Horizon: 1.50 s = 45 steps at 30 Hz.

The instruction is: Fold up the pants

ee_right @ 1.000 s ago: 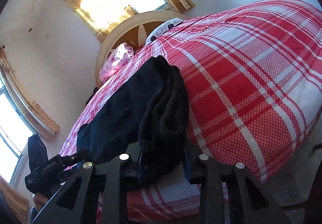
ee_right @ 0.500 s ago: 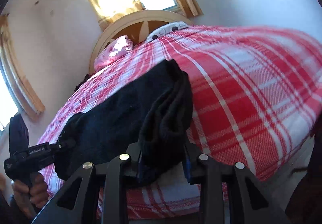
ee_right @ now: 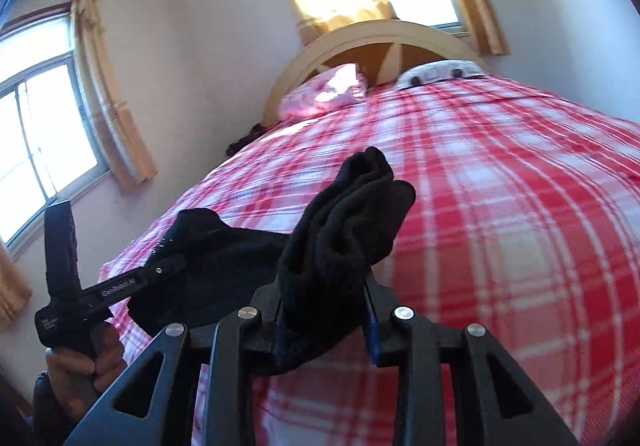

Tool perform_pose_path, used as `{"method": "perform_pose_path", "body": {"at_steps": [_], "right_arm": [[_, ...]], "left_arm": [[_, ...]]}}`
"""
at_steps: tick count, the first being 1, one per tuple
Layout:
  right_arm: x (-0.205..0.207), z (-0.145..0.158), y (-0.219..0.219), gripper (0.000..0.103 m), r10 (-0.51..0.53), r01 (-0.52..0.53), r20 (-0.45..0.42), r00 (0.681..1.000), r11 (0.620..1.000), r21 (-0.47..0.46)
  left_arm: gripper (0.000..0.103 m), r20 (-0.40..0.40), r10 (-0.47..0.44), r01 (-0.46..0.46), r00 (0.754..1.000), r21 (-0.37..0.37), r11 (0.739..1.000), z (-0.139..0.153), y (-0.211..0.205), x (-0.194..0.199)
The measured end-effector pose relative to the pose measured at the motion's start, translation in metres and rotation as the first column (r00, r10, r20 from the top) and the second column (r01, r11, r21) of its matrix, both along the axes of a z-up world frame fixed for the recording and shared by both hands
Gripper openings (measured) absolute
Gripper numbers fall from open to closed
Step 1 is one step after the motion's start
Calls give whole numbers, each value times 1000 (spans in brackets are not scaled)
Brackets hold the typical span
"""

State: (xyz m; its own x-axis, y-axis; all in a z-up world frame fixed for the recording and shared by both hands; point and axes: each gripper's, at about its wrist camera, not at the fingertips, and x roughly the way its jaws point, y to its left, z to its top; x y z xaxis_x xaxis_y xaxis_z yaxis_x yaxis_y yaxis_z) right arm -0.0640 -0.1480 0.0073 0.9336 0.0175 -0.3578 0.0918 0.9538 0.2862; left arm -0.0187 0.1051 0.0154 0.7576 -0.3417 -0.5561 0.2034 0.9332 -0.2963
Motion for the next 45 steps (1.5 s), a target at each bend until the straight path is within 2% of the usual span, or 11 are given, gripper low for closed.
{"method": "perform_pose_path", "body": {"at_steps": [8, 13, 16, 20, 22, 27, 29, 34, 36, 40, 45], "right_arm": [[114, 30, 57, 31, 177, -174, 39, 983, 982, -66], [197, 32, 68, 31, 217, -215, 64, 974, 976, -26], [238, 19, 72, 31, 207, -207, 30, 978, 978, -3], [271, -14, 75, 31, 194, -192, -74, 978, 981, 40], [277, -33, 69, 31, 186, -177, -119, 975, 981, 76], [291, -58, 44, 39, 182, -135, -210, 961, 966, 220], [298, -68, 38, 44, 194, -127, -250, 948, 957, 259], [290, -70, 17, 46, 204, -109, -226, 953, 921, 373], [272, -60, 17, 46, 143, -72, -189, 972, 938, 340], [237, -25, 38, 17, -1, 4, -94, 996, 999, 40], [240, -6, 81, 17, 150, -160, -85, 985, 978, -132]], "left_arm": [[17, 106, 166, -176, 980, 86, 981, 26, 62, 61], [17, 150, 227, -248, 962, 142, 958, 25, 78, 106], [17, 104, 244, -259, 964, 179, 949, 4, 81, 126], [17, -33, 265, -251, 964, 221, 942, -37, 92, 135], [23, -75, 280, -257, 957, 224, 940, -49, 98, 137], [66, -127, 324, -298, 937, 189, 936, -51, 114, 131], [70, -128, 350, -324, 928, 186, 927, -46, 123, 125], [75, -120, 394, -370, 911, 182, 911, -39, 149, 110], [75, -68, 415, -392, 907, 218, 894, -32, 147, 100], [74, 44, 402, -397, 915, 282, 873, -13, 129, 87], [74, 65, 317, -323, 946, 255, 911, -12, 103, 86]]}}
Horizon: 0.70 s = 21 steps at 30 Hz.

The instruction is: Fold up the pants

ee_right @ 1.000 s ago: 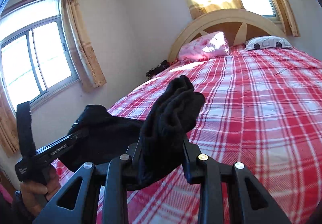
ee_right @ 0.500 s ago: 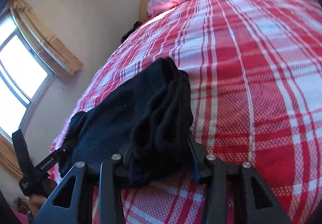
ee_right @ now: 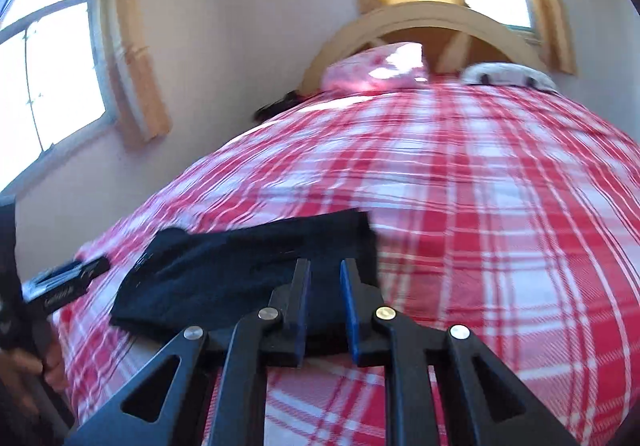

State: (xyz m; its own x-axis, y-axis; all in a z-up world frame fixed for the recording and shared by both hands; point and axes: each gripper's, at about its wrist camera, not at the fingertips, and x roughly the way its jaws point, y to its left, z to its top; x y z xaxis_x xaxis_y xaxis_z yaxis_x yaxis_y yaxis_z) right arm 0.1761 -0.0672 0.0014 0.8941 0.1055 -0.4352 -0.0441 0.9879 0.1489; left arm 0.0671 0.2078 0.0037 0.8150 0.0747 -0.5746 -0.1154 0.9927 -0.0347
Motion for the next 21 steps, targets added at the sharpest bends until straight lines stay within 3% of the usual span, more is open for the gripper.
{"method": "perform_pose_path", "body": {"at_steps": [2, 4, 6, 10, 12, 21], "right_arm": [[9, -7, 12, 17, 25, -26, -33, 999, 999, -27], [24, -23, 14, 17, 6, -10, -123, 992, 999, -33], [31, -41, 7, 16, -16, 18, -195, 981, 1000, 8], [30, -46, 3, 16, -1, 3, -182, 983, 1000, 11], [30, -47, 3, 16, -4, 4, -179, 984, 1000, 0], [27, -50, 1, 17, 9, -4, -156, 988, 1000, 31]], "left_arm": [[71, -33, -7, 7, 999, 25, 1000, -13, -9, 4], [66, -90, 30, -27, 995, 36, 999, -28, -9, 3], [67, -139, 58, -62, 989, -22, 998, -44, 3, 0], [74, -165, 75, -98, 983, -131, 987, -55, 20, -6], [78, -163, 91, -114, 983, -136, 984, -55, 23, -9], [79, -186, 127, -157, 974, -158, 975, -58, 35, -31]]}}
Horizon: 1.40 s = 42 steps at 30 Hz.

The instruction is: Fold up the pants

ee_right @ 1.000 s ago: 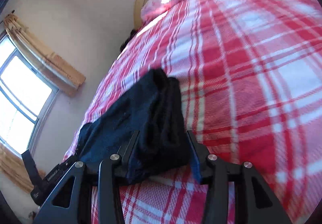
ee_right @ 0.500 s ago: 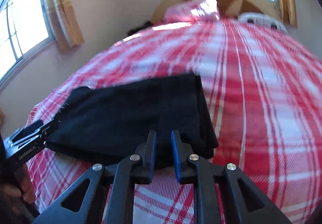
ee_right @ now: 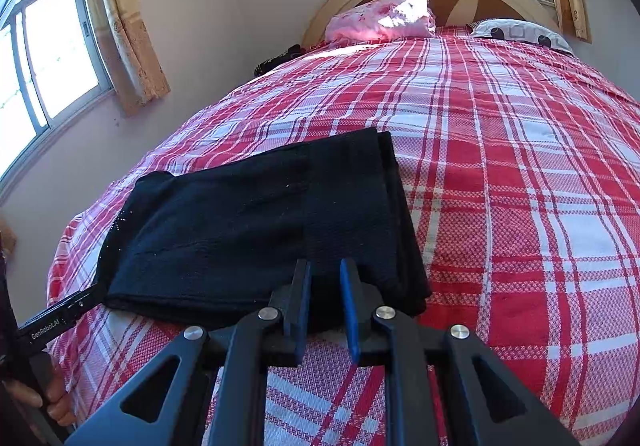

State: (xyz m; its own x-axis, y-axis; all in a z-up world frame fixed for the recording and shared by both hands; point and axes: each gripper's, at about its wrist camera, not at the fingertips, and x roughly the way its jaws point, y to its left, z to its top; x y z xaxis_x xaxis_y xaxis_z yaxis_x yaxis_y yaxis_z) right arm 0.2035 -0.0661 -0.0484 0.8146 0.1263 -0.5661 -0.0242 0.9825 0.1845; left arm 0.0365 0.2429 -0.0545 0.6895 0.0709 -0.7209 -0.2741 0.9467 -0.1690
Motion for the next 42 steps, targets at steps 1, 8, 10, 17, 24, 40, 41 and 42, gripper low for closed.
{"method": "perform_pose_path", "body": {"at_steps": [1, 8, 10, 17, 24, 40, 41, 42], "right_arm": [[0, 0, 1, 17, -2, 2, 0, 1000, 1000, -9], [0, 0, 1, 17, -1, 1, 4, 1000, 1000, -11], [0, 0, 1, 17, -2, 3, 4, 1000, 1000, -14], [0, 0, 2, 17, -4, 4, 4, 1000, 1000, -21], [0, 0, 2, 17, -3, 3, 5, 1000, 1000, -19], [-1, -1, 0, 17, -2, 2, 10, 1000, 1000, -2], [-1, -1, 0, 17, -2, 2, 10, 1000, 1000, -4], [-1, -1, 0, 17, -2, 2, 10, 1000, 1000, -4]], "left_arm": [[79, -10, 24, -24, 1000, 8, 1000, 0, 2, -2], [78, 28, 13, -14, 1000, 23, 1000, 13, 7, -3], [78, 24, -18, 17, 1000, 33, 999, 12, 7, 6], [78, 3, -37, 37, 999, -31, 999, -1, 0, 35], [15, 27, -39, 44, 999, -252, 967, 12, -1, 24], [21, 80, 15, -11, 997, -60, 998, 30, -1, 1], [25, 70, -19, 22, 997, -40, 999, 26, -9, 6], [30, 43, -35, 36, 998, -11, 999, 21, -15, 12]]}}
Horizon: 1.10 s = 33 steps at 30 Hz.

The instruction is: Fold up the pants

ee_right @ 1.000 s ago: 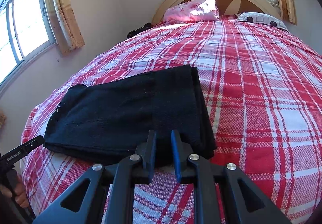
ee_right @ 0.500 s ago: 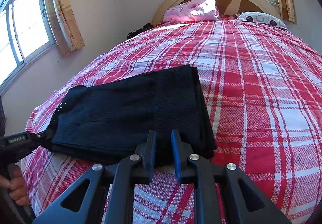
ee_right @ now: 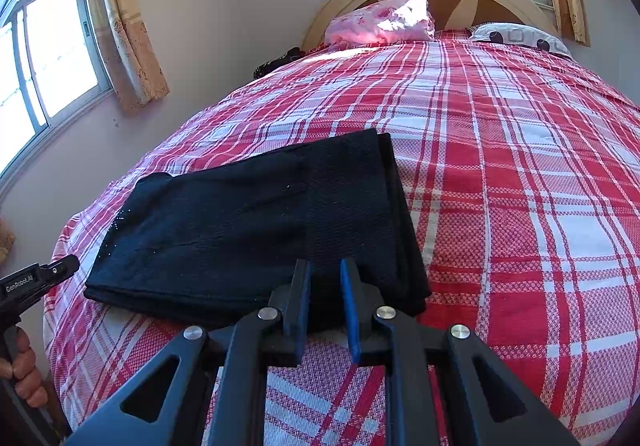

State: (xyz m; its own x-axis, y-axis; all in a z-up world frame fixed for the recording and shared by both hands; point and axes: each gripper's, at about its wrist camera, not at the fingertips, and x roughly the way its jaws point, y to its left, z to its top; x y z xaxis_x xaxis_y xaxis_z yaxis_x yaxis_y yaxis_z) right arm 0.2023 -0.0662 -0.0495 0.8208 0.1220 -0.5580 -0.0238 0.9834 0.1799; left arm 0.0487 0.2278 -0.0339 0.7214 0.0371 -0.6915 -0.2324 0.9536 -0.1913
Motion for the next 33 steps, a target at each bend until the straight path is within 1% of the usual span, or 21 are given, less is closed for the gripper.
{"method": "perform_pose_path", "body": {"at_steps": [2, 4, 5, 6, 9, 12, 15, 18, 20, 26, 29, 30, 33], "right_arm": [[0, 0, 0, 17, 0, 0, 1, 1000, 1000, 0], [0, 0, 0, 17, 0, 0, 1, 1000, 1000, 0], [0, 0, 0, 17, 0, 0, 1, 1000, 1000, -2], [0, 0, 0, 17, -1, 1, 0, 1000, 1000, -4], [0, 1, 1, 17, 0, 0, 0, 1000, 1000, -2], [-4, 3, -1, 17, 4, -4, -26, 1000, 1000, 23], [-24, 8, -4, 17, -42, 46, -51, 998, 996, 72], [-51, 11, -6, 18, -73, 75, -16, 997, 990, 116], [-64, 13, -3, 18, -75, 76, -11, 997, 991, 113], [-86, 17, 5, 18, -60, 65, -58, 996, 995, 75], [-96, 16, 7, 20, -67, 70, -68, 995, 996, 56], [-98, 16, 7, 22, -72, 76, -71, 995, 996, 49], [-105, 15, 11, 35, -74, 76, -77, 994, 997, 30]], "left_arm": [[36, -52, 10, -7, 999, 49, 999, -11, -4, 12], [45, -41, 26, -23, 999, 68, 997, -13, -3, 10], [54, -44, 39, -35, 998, 90, 995, -12, -1, 9], [58, -45, 51, -46, 998, 104, 993, -10, 1, 7], [59, -43, 71, -66, 997, 106, 992, -4, 11, -4], [60, -58, 109, -100, 992, 141, 985, -4, 18, -15], [60, -65, 94, -81, 993, 174, 981, -6, 12, -26], [60, -72, 69, -55, 995, 172, 984, -8, 3, -32], [60, -77, 40, -27, 996, 163, 986, -9, -6, -36], [60, -85, -19, 32, 996, 157, 987, -7, -29, -48], [62, -83, -46, 61, 995, 180, 982, -4, -40, -56], [64, -81, -50, 65, 995, 192, 979, -3, -43, -58], [65, -78, -60, 75, 995, 207, 976, -1, -49, -65]]}}
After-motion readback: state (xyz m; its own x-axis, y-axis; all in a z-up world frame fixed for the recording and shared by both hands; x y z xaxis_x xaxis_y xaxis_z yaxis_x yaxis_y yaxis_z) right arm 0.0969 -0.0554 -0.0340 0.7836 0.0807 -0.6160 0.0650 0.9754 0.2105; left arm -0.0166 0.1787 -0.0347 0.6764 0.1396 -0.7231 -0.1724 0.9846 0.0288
